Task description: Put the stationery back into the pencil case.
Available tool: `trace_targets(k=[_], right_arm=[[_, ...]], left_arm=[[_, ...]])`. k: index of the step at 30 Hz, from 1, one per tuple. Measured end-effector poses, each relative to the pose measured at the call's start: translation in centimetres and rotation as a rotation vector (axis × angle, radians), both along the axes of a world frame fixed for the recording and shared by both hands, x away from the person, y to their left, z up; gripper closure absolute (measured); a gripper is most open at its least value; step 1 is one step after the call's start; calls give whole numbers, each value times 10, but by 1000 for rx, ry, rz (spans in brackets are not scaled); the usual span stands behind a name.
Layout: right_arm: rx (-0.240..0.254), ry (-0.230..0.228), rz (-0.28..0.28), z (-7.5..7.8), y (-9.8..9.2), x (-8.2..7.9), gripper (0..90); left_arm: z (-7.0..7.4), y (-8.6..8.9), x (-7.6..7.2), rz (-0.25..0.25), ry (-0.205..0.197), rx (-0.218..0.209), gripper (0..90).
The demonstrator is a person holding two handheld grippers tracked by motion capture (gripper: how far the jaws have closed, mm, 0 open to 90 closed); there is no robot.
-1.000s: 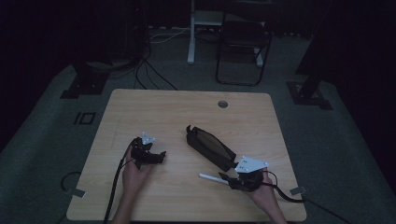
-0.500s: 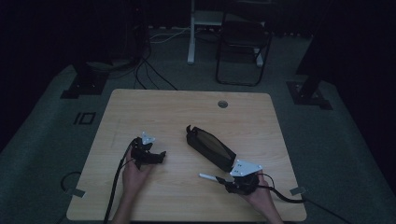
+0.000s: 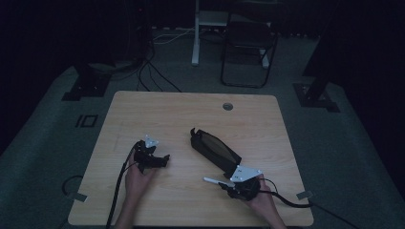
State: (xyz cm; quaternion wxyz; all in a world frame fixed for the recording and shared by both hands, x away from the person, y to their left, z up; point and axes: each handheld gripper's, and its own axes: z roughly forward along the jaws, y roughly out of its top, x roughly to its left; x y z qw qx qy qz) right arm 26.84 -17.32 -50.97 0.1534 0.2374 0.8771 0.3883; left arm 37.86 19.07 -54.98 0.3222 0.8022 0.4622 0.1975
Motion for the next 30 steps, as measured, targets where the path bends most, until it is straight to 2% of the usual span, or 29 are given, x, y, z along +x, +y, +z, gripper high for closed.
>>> trace_targets(k=[16, 30], right_arm=[[-9, 43, -23, -14, -4, 8, 656], [-50, 69, -21, -25, 2, 11, 663]], left_arm=[[0, 0, 0, 0, 0, 0, 83], [0, 0, 0, 0, 0, 0, 83]])
